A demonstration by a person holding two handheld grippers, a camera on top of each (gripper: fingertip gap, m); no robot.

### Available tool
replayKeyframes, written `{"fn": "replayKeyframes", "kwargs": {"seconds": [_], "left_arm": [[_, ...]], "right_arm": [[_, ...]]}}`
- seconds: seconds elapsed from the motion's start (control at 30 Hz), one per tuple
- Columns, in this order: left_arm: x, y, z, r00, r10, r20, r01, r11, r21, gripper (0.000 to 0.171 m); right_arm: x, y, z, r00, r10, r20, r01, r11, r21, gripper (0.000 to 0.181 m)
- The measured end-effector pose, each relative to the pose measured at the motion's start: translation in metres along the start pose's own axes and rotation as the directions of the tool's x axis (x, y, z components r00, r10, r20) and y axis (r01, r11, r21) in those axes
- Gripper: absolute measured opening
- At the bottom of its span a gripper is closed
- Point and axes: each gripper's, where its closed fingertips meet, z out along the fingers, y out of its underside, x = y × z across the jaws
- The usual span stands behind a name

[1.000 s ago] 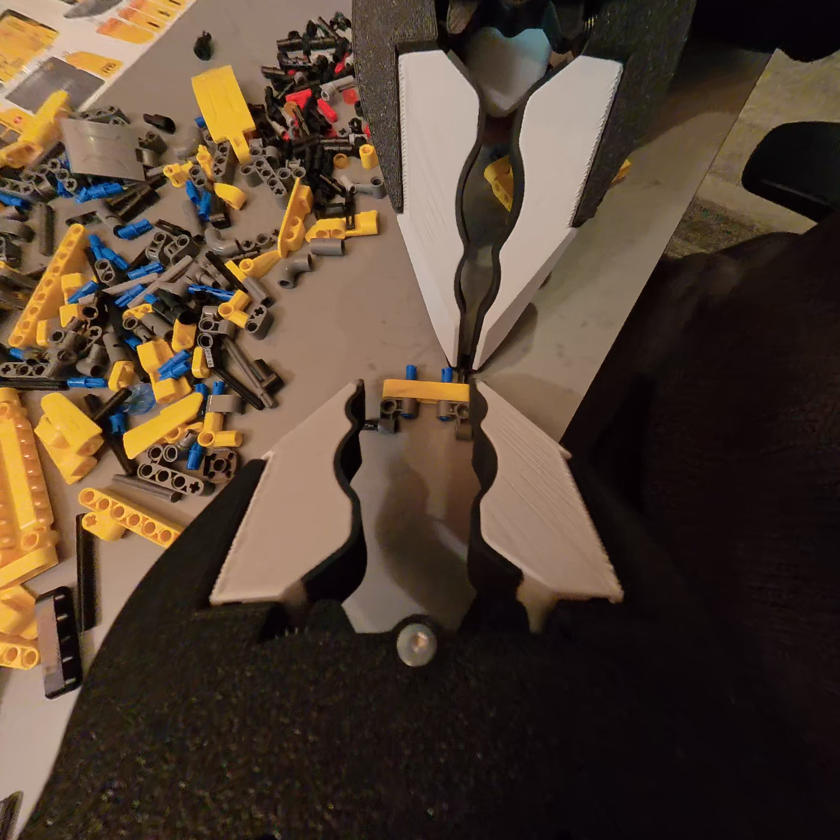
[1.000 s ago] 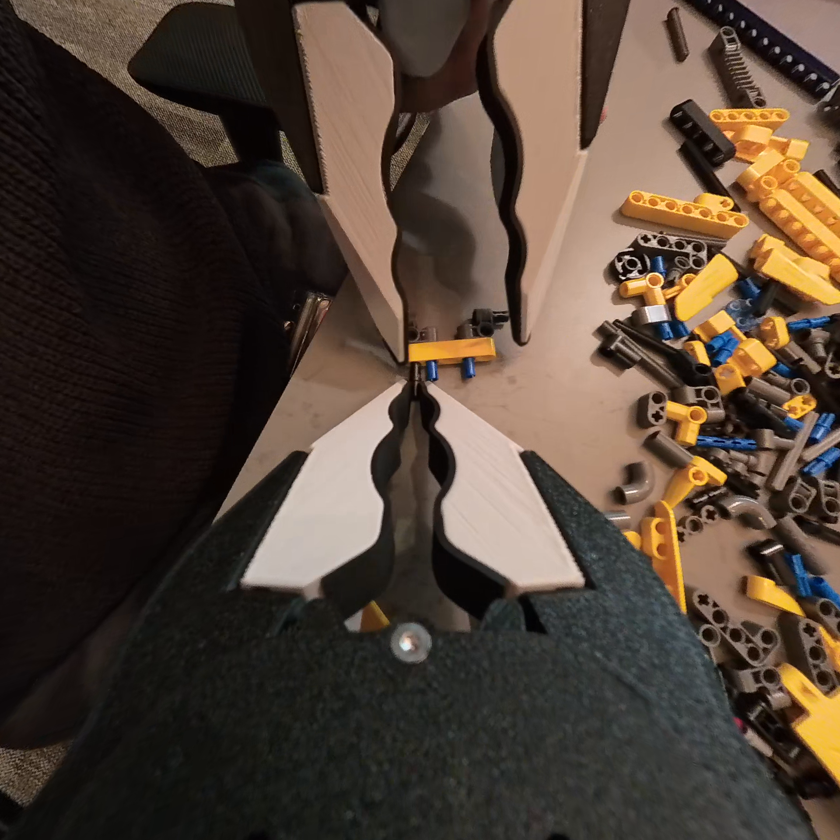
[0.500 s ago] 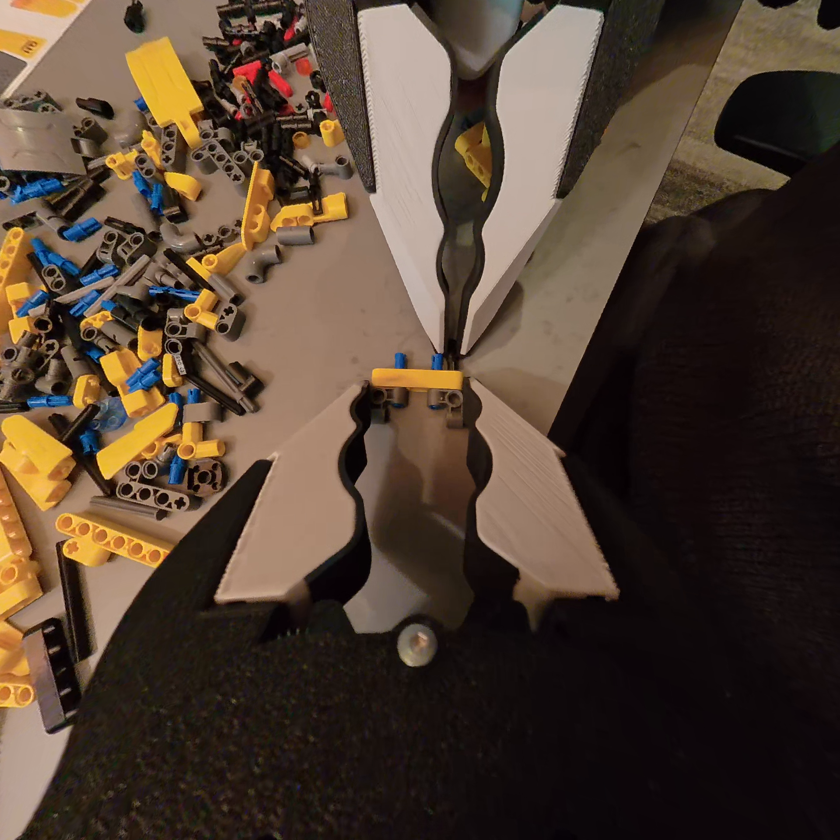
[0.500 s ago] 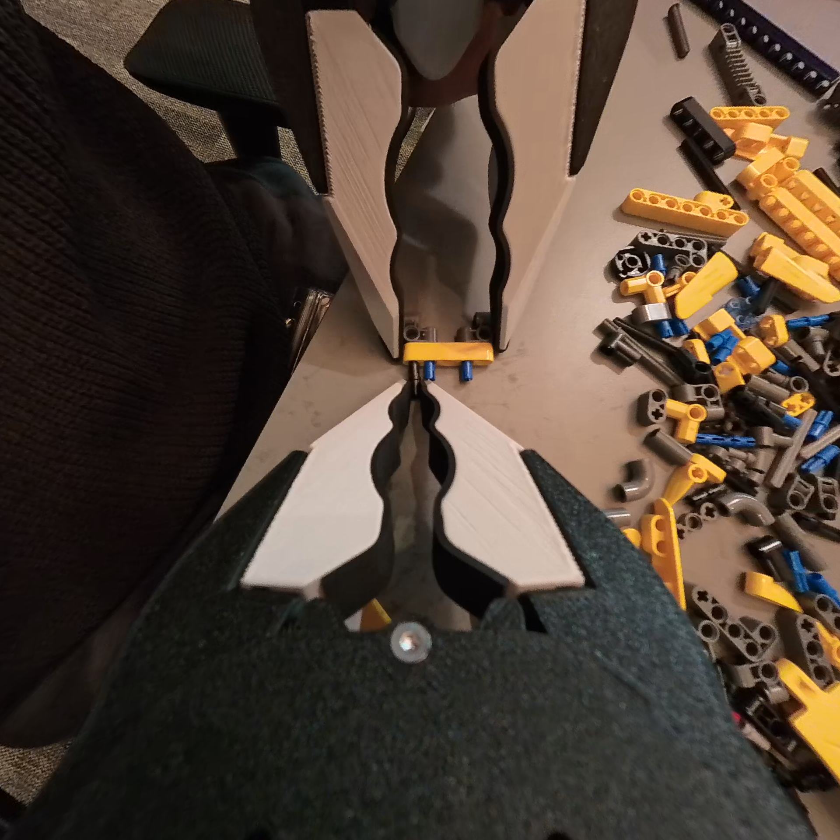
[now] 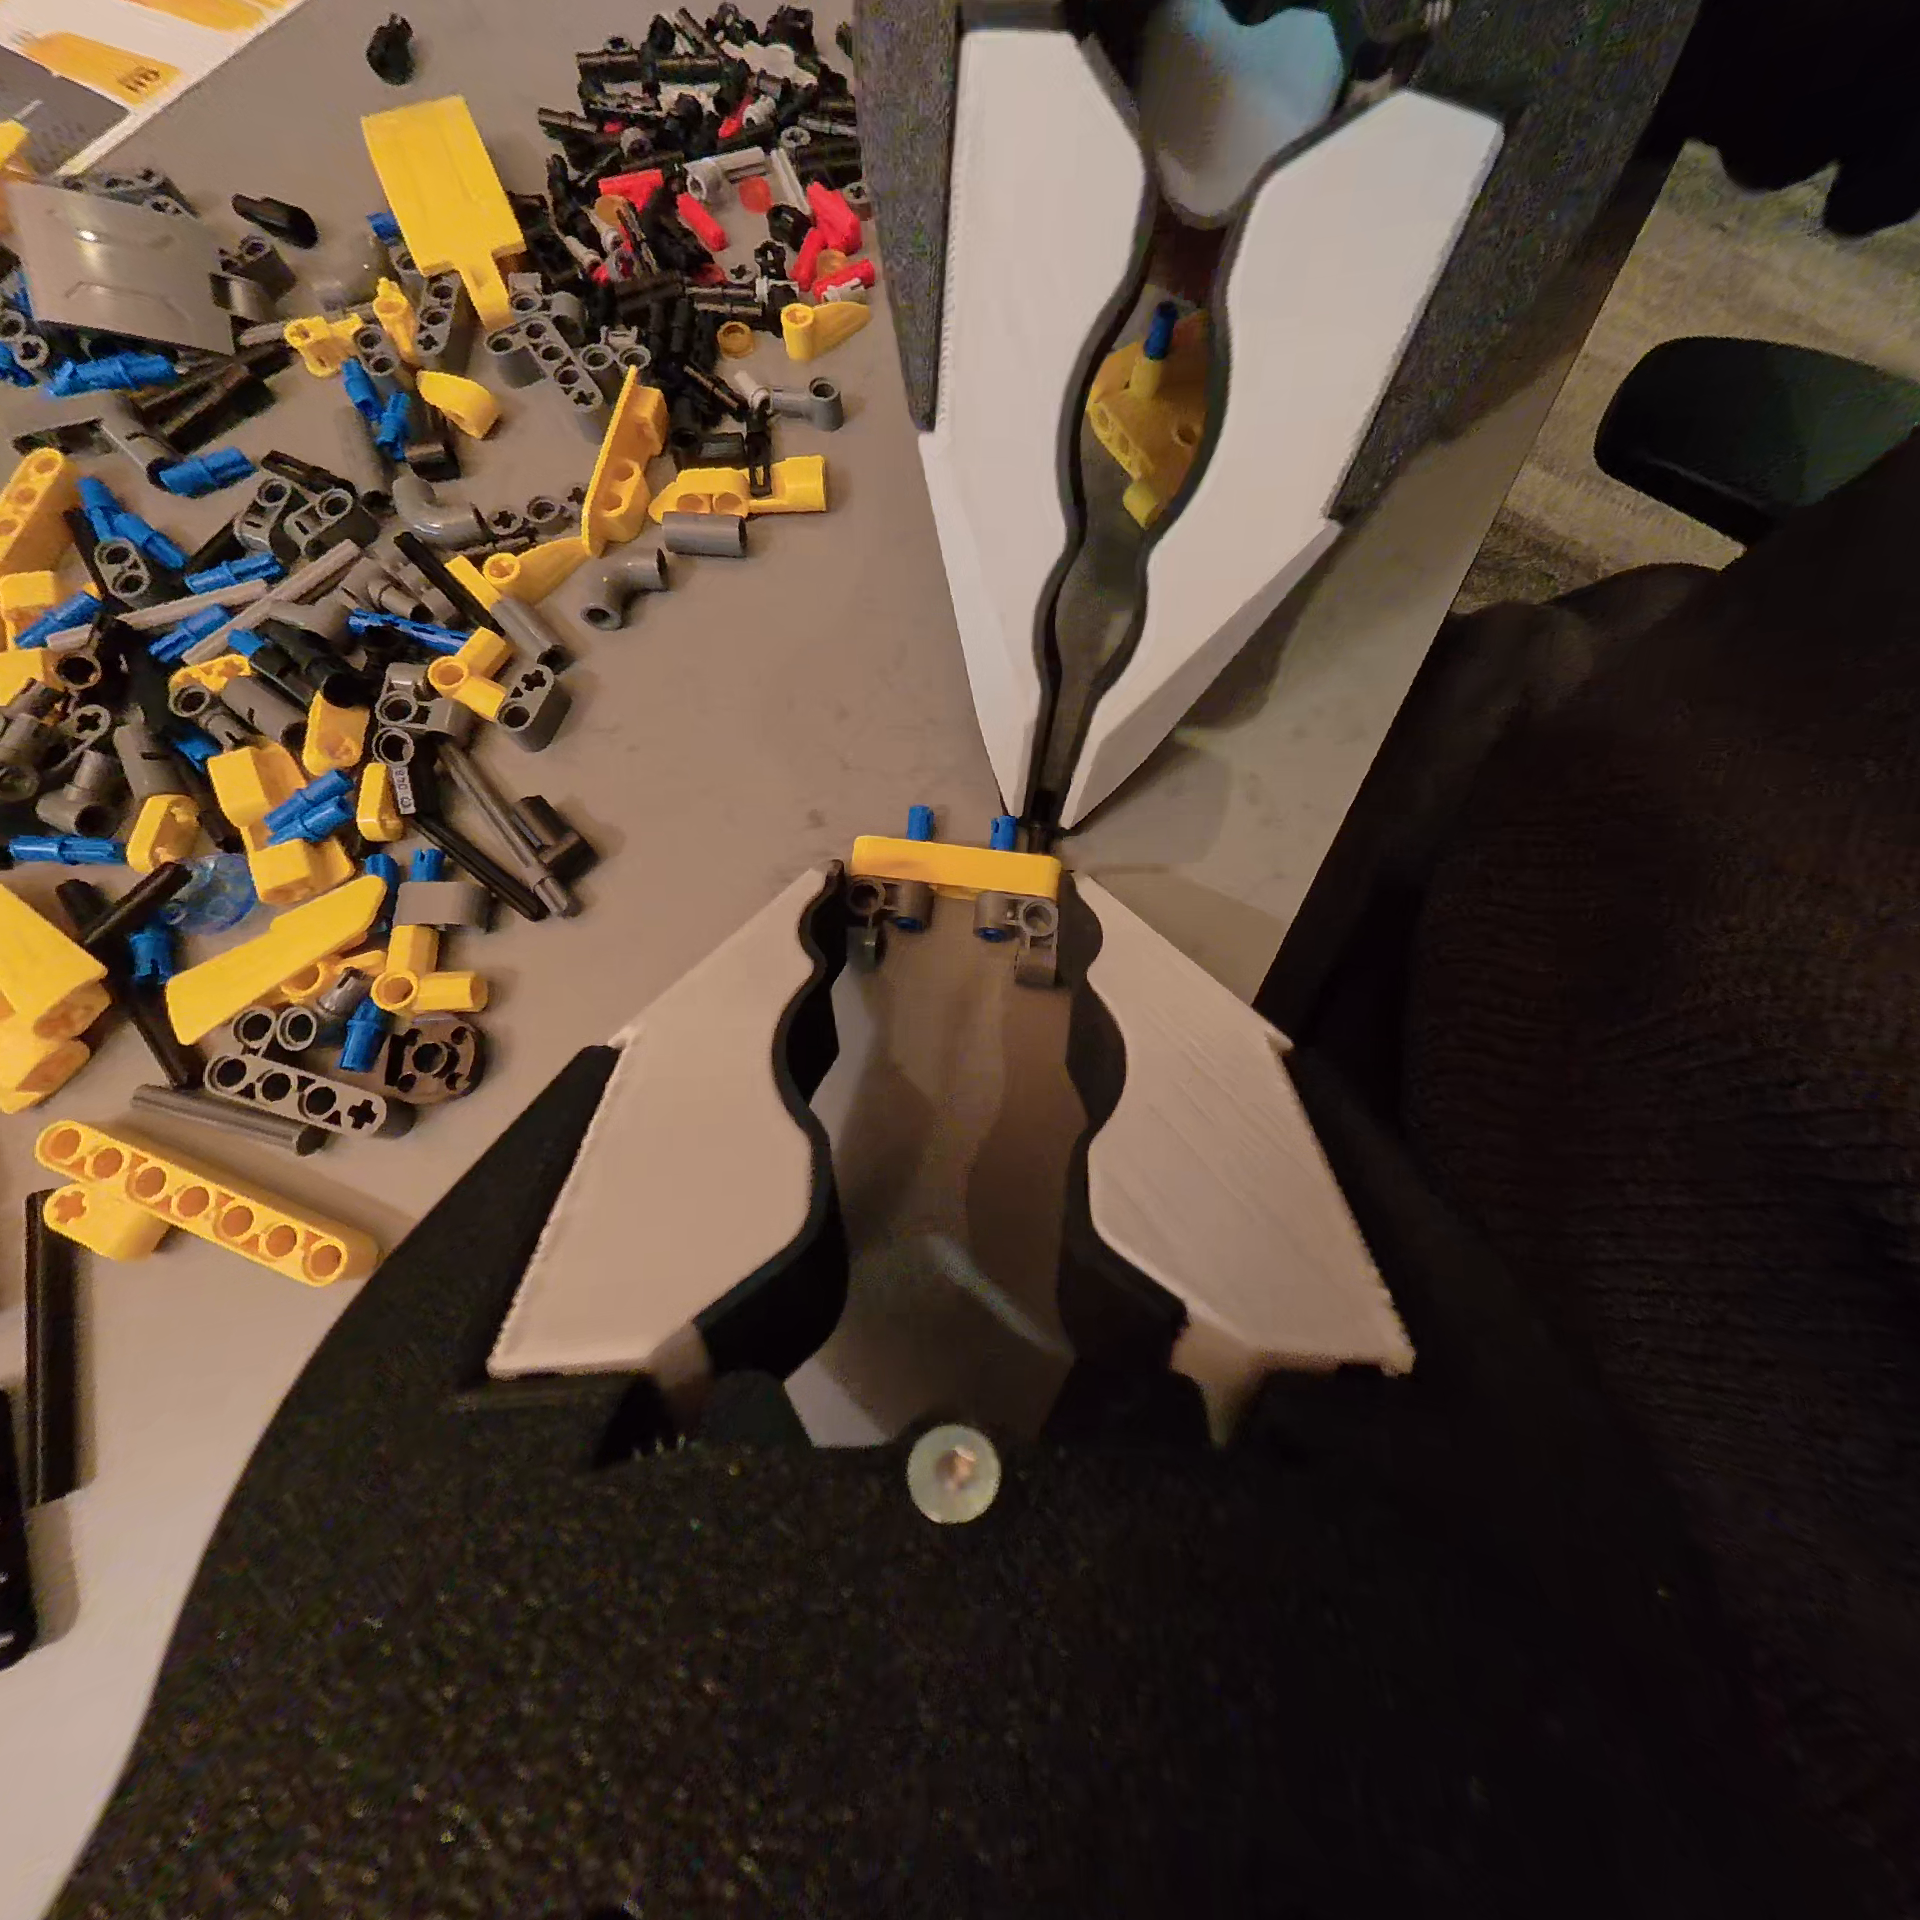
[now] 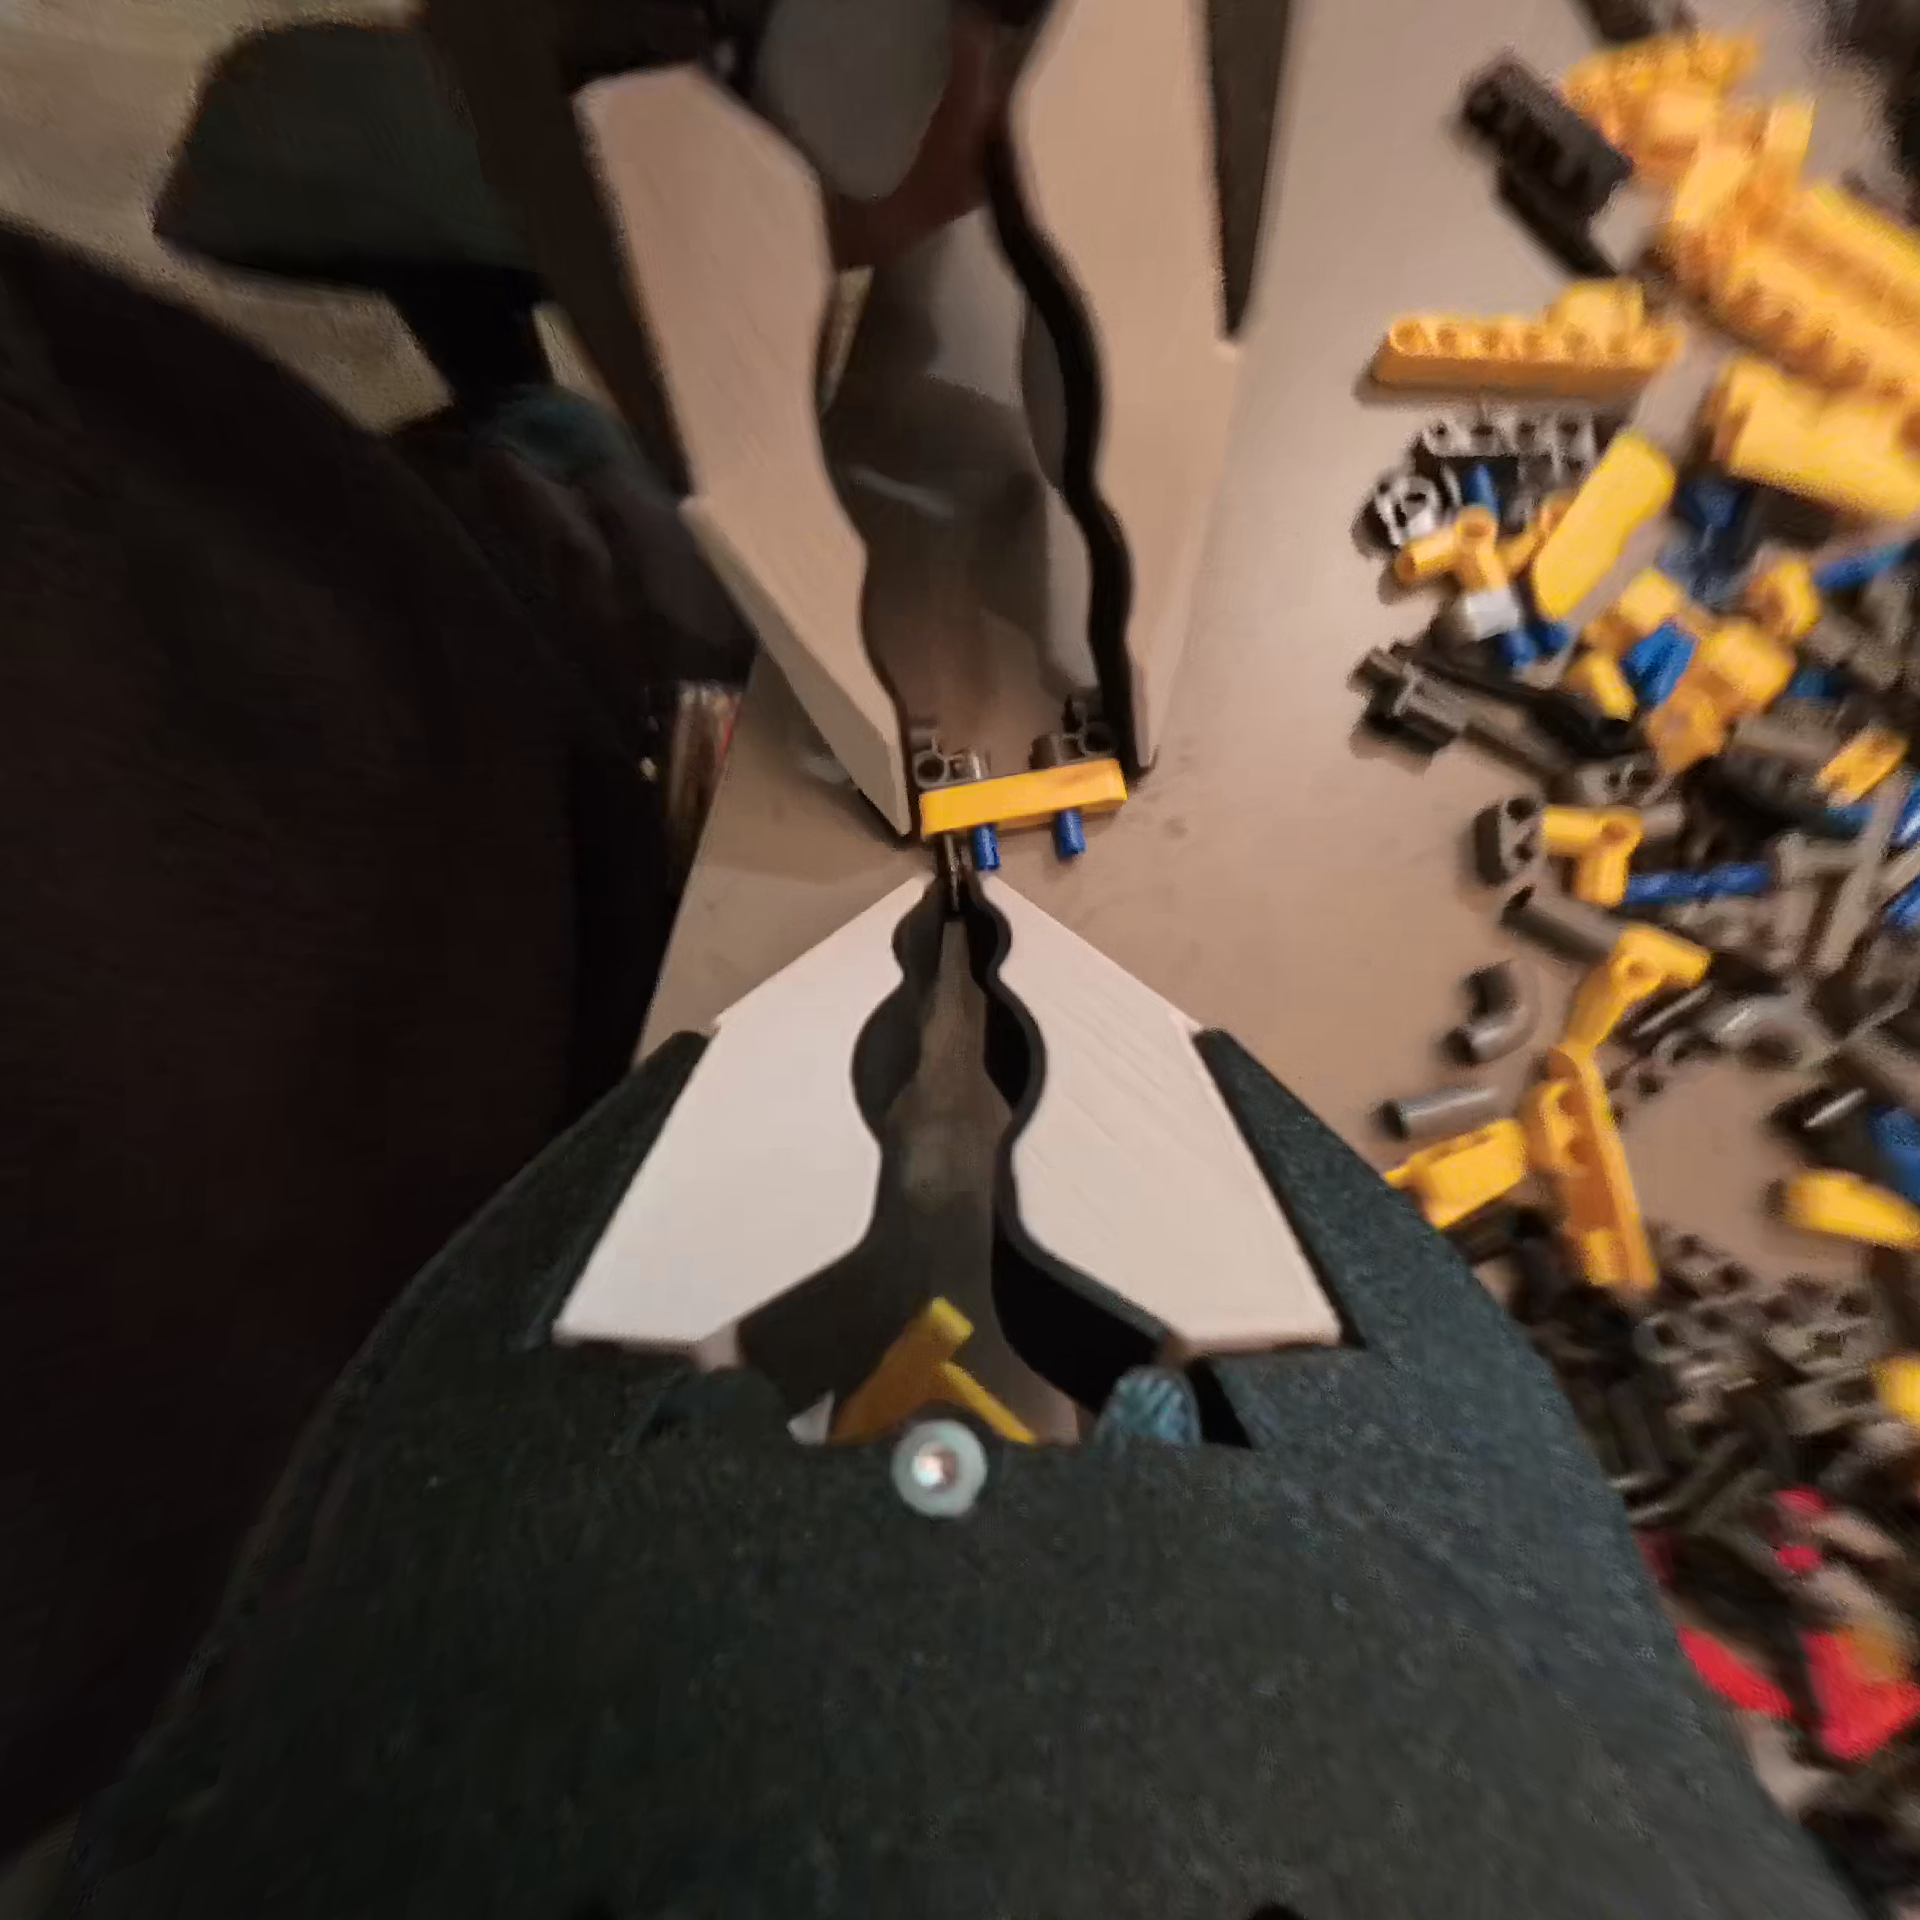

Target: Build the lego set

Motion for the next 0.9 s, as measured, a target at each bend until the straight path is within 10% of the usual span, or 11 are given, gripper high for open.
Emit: {"fn": "replayKeyframes", "kwargs": {"seconds": [0.2,0.7,0.9], "left_arm": [[-0.0009,-0.0002,0.0003,1.000,-0.020,0.004,0.020,1.000,0.015,0.040],[-0.0020,-0.0006,0.0008,0.999,-0.033,0.024,0.033,0.999,0.030,0.040],[-0.0027,-0.0007,0.0010,0.999,-0.031,0.044,0.030,0.999,0.035,0.041]], "right_arm": [[-0.0012,-0.0022,-0.0006,0.949,0.288,0.131,-0.291,0.957,0.008,0.002],[0.0006,-0.0038,0.0025,0.968,-0.220,-0.122,0.220,0.975,-0.016,0.001],[-0.0001,-0.0048,0.0029,0.998,0.055,0.020,-0.056,0.998,0.013,0.001]]}}
